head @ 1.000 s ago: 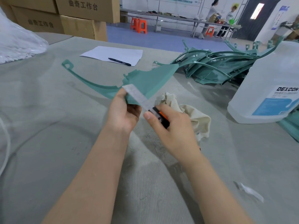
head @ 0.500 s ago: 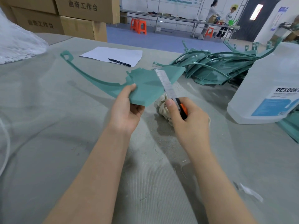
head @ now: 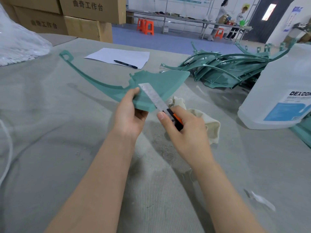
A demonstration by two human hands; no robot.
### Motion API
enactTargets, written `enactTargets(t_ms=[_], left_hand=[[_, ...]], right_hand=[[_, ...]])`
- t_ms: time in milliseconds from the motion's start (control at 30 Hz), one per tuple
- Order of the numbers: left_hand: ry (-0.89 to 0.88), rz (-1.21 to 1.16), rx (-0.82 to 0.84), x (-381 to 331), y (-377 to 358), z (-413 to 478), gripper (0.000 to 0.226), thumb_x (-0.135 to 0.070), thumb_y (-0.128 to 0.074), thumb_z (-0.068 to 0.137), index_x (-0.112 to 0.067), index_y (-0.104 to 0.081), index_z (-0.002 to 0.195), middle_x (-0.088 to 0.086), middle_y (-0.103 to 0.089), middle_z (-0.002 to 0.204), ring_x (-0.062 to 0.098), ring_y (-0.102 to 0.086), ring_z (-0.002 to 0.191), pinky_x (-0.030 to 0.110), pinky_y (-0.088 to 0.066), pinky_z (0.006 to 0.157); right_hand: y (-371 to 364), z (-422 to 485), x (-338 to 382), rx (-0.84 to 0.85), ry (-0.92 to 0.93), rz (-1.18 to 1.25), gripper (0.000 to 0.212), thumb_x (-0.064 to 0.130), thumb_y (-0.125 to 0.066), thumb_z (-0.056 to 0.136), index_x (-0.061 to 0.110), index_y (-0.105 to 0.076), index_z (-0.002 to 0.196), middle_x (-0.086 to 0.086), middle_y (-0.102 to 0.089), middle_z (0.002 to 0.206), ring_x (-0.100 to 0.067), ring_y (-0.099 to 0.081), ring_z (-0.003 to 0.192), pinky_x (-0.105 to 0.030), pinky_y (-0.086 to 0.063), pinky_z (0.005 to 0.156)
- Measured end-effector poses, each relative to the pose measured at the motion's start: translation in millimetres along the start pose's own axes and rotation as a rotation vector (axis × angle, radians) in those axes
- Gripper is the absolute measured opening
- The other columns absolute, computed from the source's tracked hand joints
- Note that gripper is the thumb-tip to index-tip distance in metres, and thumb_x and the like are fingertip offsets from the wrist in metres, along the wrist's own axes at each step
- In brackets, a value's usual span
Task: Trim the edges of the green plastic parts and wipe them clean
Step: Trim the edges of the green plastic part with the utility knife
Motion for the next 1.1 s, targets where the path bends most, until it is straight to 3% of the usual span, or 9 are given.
enactTargets(t_ms=[100,200,333,400,467,600,700,900,1100], left_hand=[[0.043,-0.022,0.010,1,2,2,0.016,-0.015,-0.057,0.092,-0.006,-0.063,0.104,0.010,-0.065,0.099,0.023,-0.063,0.090,0.037,-0.053,0.093],[0.074,-0.032,0.038,0,5,1,0.010,-0.018,-0.062,0.088,-0.008,-0.063,0.092,0.006,-0.067,0.082,0.018,-0.064,0.065,0.025,-0.056,0.062],[0.062,-0.057,0.010,1,0,0,0.008,-0.014,-0.057,0.092,-0.008,-0.062,0.097,0.007,-0.066,0.092,0.018,-0.065,0.080,0.029,-0.058,0.080],[0.051,-0.113,-0.013,0,-2,-3,0.010,-0.007,-0.057,0.091,-0.009,-0.063,0.083,0.003,-0.069,0.071,0.013,-0.066,0.060,0.020,-0.055,0.055],[0.065,-0.155,-0.009,-1,-3,-6,0.014,-0.005,-0.058,0.090,-0.009,-0.062,0.078,0.003,-0.068,0.063,0.012,-0.065,0.054,0.017,-0.050,0.046],[0.158,-0.166,0.052,3,-6,-10,0.009,-0.006,-0.058,0.090,-0.009,-0.060,0.081,0.005,-0.066,0.078,0.014,-0.060,0.069,0.015,-0.046,0.041],[0.186,-0.113,0.070,9,-12,-14,0.009,-0.007,-0.057,0.090,-0.010,-0.060,0.082,0.004,-0.066,0.074,0.013,-0.060,0.064,0.015,-0.046,0.040],[0.136,-0.097,0.047,7,-14,-18,0.015,-0.007,-0.058,0.090,-0.010,-0.061,0.076,0.003,-0.069,0.061,0.011,-0.066,0.051,0.017,-0.052,0.046],[0.082,-0.101,0.029,4,-12,-16,0.015,-0.007,-0.058,0.091,-0.009,-0.061,0.076,0.002,-0.069,0.060,0.011,-0.067,0.051,0.017,-0.049,0.044]], right_hand=[[-4,-2,2,0.087,0.065,0.031,0.028,0.050,-0.057,0.091,0.038,-0.046,0.069,0.011,-0.043,0.052,-0.008,-0.043,0.051,-0.030,-0.035,0.053],[-8,-4,6,0.186,0.116,0.030,0.024,0.050,-0.058,0.091,0.039,-0.048,0.073,0.012,-0.045,0.053,-0.007,-0.045,0.052,-0.026,-0.033,0.054],[2,0,4,0.068,0.075,0.118,0.021,0.050,-0.057,0.089,0.041,-0.048,0.072,0.013,-0.045,0.052,-0.005,-0.046,0.051,-0.019,-0.033,0.051],[10,2,0,-0.052,0.021,0.149,0.022,0.046,-0.057,0.091,0.039,-0.050,0.072,0.012,-0.047,0.053,-0.003,-0.046,0.051,-0.015,-0.032,0.050],[16,4,-6,-0.164,-0.044,0.154,0.024,0.041,-0.059,0.094,0.036,-0.050,0.072,0.017,-0.051,0.056,0.000,-0.046,0.052,-0.012,-0.033,0.051],[27,8,-19,-0.313,-0.173,0.160,0.020,0.044,-0.054,0.095,0.034,-0.055,0.078,0.021,-0.052,0.056,-0.002,-0.047,0.055,-0.014,-0.031,0.054],[31,8,-22,-0.349,-0.201,0.164,0.023,0.045,-0.053,0.095,0.035,-0.051,0.074,0.018,-0.051,0.055,-0.004,-0.051,0.058,-0.017,-0.032,0.054],[22,6,-15,-0.276,-0.152,0.111,0.022,0.042,-0.056,0.095,0.029,-0.053,0.078,0.025,-0.050,0.055,0.000,-0.045,0.053,-0.013,-0.032,0.052],[18,4,-11,-0.216,-0.115,0.101,0.023,0.044,-0.057,0.093,0.031,-0.052,0.075,0.015,-0.047,0.051,-0.002,-0.043,0.052,-0.012,-0.032,0.051]])
Point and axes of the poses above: each hand's wrist, its own z-axis towards the middle knuckle, its own y-axis out of the back of the hand, x = y × z, the point moved 3 cm from there along z, towards the middle knuckle
